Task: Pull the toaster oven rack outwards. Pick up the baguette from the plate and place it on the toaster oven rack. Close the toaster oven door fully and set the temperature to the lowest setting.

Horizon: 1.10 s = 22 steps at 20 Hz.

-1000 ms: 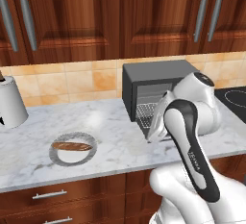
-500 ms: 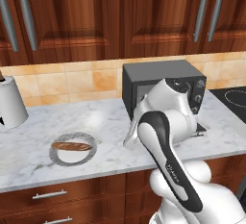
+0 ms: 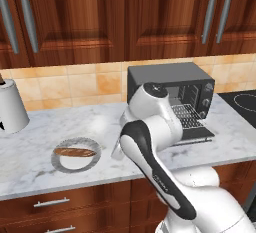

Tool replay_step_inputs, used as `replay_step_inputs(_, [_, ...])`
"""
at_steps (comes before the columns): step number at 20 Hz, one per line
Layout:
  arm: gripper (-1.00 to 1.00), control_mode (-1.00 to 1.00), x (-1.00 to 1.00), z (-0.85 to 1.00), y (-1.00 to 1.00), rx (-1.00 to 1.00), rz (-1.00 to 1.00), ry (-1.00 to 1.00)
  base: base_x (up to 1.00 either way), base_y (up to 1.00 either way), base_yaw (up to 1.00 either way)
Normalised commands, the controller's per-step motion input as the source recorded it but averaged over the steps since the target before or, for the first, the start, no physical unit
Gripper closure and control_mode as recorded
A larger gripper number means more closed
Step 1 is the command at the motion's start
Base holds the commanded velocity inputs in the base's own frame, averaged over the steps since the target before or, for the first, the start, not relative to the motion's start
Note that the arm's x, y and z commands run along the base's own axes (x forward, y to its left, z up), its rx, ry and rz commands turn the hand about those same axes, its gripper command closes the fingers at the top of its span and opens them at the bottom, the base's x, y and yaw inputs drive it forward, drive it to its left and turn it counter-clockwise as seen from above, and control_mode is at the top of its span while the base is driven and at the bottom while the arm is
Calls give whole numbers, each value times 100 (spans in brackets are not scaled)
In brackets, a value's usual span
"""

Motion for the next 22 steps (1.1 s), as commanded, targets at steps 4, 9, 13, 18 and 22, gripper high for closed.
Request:
replay_step_inputs(4, [-100, -100, 24, -9, 24, -7, 0, 9, 0, 0, 0])
replay_step_inputs(9, [-100, -100, 23, -13, 11, -3, 0, 2, 0, 0, 0])
replay_step_inputs(13, [-100, -100, 21, -21, 2, -1, 0, 0, 0, 0, 0])
replay_step_inputs(18, [-100, -100, 18, -30, 5, -3, 0, 0, 0, 0, 0])
replay_step_inputs(22, [-100, -100, 19, -35, 10, -1, 0, 0, 0, 0, 0])
